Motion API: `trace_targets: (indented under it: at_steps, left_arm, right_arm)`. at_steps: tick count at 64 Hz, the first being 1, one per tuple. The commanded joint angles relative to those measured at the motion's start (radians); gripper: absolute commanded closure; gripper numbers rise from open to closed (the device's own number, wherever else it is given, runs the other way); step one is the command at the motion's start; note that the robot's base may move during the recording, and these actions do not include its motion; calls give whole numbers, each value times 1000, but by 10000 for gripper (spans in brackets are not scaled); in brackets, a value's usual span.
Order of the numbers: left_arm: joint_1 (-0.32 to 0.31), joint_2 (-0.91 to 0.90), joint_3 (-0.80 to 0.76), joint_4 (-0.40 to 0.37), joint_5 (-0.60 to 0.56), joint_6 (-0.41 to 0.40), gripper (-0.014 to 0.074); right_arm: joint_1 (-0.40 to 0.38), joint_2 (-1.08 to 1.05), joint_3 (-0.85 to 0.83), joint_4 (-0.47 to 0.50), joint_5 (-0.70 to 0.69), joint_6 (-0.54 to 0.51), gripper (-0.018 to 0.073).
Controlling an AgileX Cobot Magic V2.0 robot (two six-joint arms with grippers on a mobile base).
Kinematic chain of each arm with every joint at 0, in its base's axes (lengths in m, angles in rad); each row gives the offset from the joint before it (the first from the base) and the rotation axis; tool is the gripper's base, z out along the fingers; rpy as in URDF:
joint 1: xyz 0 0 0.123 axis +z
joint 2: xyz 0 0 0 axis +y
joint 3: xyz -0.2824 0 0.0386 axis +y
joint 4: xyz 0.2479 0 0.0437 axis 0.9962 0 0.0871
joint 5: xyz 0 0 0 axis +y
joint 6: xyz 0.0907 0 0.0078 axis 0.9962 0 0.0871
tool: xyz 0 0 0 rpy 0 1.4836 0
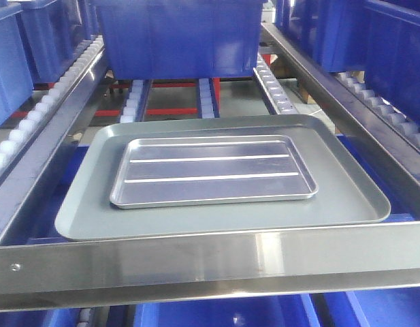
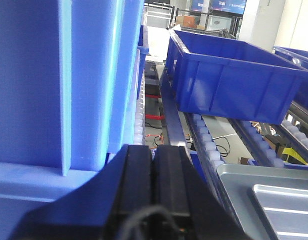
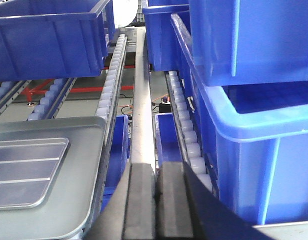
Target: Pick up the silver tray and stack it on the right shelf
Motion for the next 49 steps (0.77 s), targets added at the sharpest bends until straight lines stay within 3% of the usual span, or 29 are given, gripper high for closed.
trace_targets:
  at_steps: [1, 49]
  left_arm:
    - [3, -14, 19, -6, -86, 0, 697]
    - [3, -14, 19, -6, -86, 0, 697]
  right_arm:
    - [-5, -21, -18, 3, -97, -12, 503]
    - [-5, -21, -18, 3, -97, -12, 503]
